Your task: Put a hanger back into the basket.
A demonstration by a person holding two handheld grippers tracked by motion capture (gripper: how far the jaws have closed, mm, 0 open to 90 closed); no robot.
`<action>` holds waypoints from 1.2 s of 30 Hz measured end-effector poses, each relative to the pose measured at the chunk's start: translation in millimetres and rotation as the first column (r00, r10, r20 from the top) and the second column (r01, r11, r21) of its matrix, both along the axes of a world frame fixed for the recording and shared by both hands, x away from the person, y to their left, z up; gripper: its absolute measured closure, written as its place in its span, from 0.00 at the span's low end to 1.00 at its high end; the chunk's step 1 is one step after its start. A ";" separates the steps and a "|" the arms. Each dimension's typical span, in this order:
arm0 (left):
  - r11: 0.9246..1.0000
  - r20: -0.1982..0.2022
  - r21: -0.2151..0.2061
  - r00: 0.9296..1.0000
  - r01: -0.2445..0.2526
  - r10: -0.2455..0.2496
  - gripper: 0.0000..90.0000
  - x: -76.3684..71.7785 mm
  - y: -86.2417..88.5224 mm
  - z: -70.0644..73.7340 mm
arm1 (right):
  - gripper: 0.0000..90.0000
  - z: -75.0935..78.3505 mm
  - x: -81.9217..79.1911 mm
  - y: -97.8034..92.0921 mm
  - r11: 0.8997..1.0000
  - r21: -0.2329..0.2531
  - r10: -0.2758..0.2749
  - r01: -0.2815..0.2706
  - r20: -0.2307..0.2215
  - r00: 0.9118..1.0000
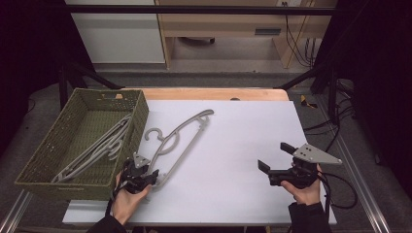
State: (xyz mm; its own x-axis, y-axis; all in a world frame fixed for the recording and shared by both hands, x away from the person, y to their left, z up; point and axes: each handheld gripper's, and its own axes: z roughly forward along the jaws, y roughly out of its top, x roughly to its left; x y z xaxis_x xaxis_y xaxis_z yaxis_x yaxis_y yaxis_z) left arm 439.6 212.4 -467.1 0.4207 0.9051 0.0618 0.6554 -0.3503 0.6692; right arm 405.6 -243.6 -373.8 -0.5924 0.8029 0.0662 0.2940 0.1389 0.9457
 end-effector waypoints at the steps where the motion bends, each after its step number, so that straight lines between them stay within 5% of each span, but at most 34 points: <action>1: 1.000 -0.009 0.007 1.000 -0.007 0.007 0.64 -0.1 -0.6 -1.1 | 0.01 0.1 -0.1 0.1 1.000 0.000 0.000 0.000 0.001 1.000; 8: 1.000 -0.036 -0.003 0.999 0.012 -0.012 0.79 -1.4 -1.4 -2.0 | 0.01 -0.1 0.0 0.5 1.000 -0.001 0.001 -0.001 -0.001 1.000; 26: 0.993 -0.055 -0.019 0.992 0.114 -0.115 0.90 -11.9 -10.0 0.6 | 0.01 0.9 -1.0 -0.8 1.000 0.002 0.002 -0.002 0.003 1.000; 30: 0.990 -0.055 -0.004 0.988 0.141 -0.141 0.89 -13.2 -10.6 1.2 | 0.01 0.9 -1.0 -1.2 1.000 0.001 0.000 0.000 0.003 1.000; 36: 0.980 -0.034 0.013 0.980 0.196 -0.196 0.70 -7.8 -13.7 10.8 | 0.01 0.7 -0.7 -0.9 1.000 0.000 0.000 0.000 0.000 1.000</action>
State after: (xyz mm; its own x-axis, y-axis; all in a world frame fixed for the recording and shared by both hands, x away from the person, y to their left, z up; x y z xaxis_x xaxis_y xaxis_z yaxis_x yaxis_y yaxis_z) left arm 431.8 198.7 -456.3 0.5918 0.8039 0.0591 0.5943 -0.4847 0.6418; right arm 404.9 -244.5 -373.1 -0.5923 0.8030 0.0659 0.2938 0.1391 0.9457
